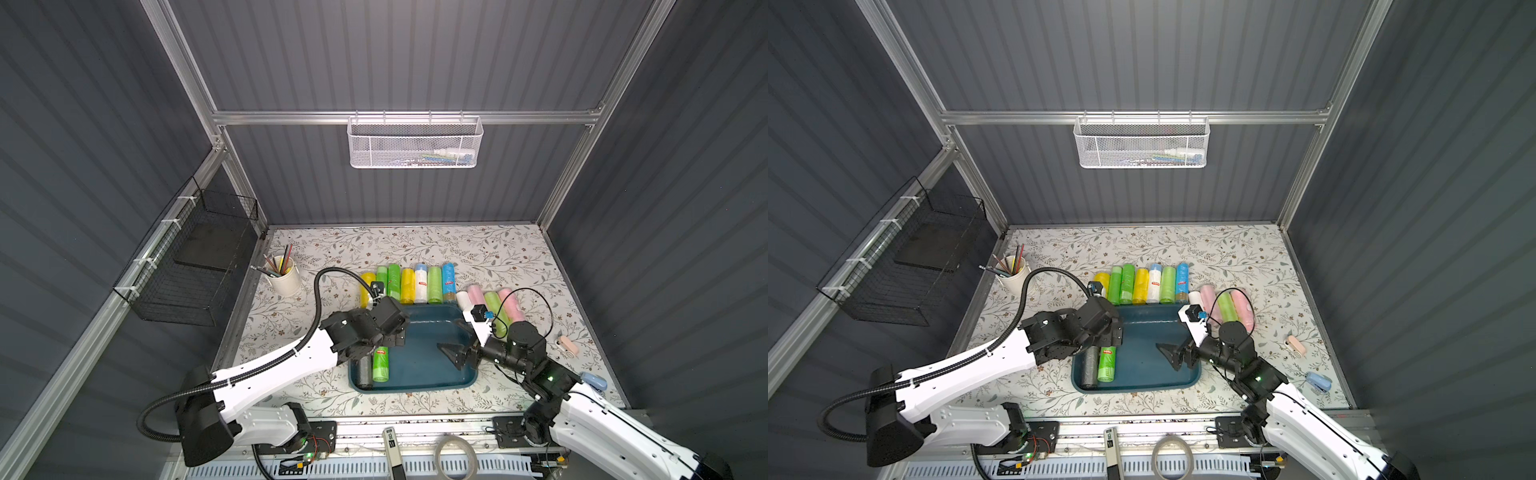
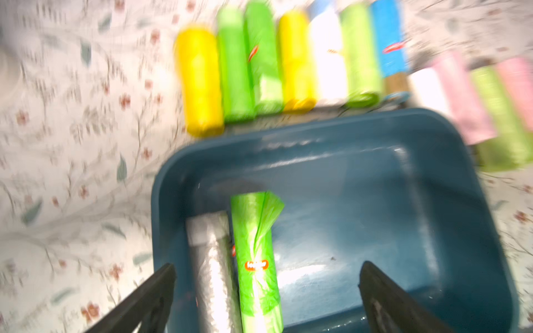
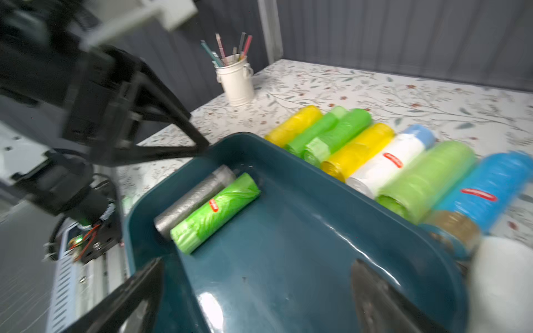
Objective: Put the roll of trash bags into the storage box
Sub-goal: Place the roll of trash bags in the storage box, then pick up the roll of trash bags from the center of the board.
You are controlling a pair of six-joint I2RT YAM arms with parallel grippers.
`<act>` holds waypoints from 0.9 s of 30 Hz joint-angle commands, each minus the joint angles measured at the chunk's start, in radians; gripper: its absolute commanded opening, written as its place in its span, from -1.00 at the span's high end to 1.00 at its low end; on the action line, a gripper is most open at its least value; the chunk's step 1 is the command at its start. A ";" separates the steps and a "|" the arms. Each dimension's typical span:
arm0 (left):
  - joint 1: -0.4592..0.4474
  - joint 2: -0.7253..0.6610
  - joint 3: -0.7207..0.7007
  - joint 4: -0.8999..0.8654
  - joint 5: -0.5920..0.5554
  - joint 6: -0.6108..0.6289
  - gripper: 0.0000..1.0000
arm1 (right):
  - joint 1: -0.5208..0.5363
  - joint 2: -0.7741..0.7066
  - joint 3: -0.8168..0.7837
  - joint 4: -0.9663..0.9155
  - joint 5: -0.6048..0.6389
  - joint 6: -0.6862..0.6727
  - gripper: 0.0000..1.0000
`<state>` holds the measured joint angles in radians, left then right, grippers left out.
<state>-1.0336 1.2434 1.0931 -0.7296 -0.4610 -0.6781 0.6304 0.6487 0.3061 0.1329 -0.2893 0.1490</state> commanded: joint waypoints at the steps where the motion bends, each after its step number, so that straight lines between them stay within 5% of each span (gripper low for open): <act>1: 0.000 -0.041 0.063 0.142 -0.004 0.309 -0.99 | -0.016 0.000 0.033 -0.061 0.227 0.055 -0.98; 7: 0.058 -0.018 0.162 0.288 0.134 0.572 -0.99 | -0.181 0.141 0.216 -0.288 0.289 0.122 -0.98; 11: 0.212 0.038 0.156 0.412 0.494 0.559 -0.99 | -0.343 0.286 0.392 -0.502 0.360 0.156 -0.98; 16: 0.226 0.216 0.158 0.523 0.844 0.612 -0.99 | -0.598 0.413 0.518 -0.608 0.364 0.107 -0.98; 20: 0.230 0.267 0.108 0.661 0.890 0.533 -0.99 | -0.735 0.553 0.624 -0.678 0.322 -0.005 -0.85; 27: 0.230 0.276 0.172 0.471 0.853 0.568 -0.99 | -0.777 0.824 0.734 -0.758 0.246 -0.065 -0.46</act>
<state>-0.8040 1.5444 1.2217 -0.1993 0.3584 -0.1364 -0.1471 1.4170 1.0267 -0.5415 -0.0017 0.1291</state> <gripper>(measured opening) 0.997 0.739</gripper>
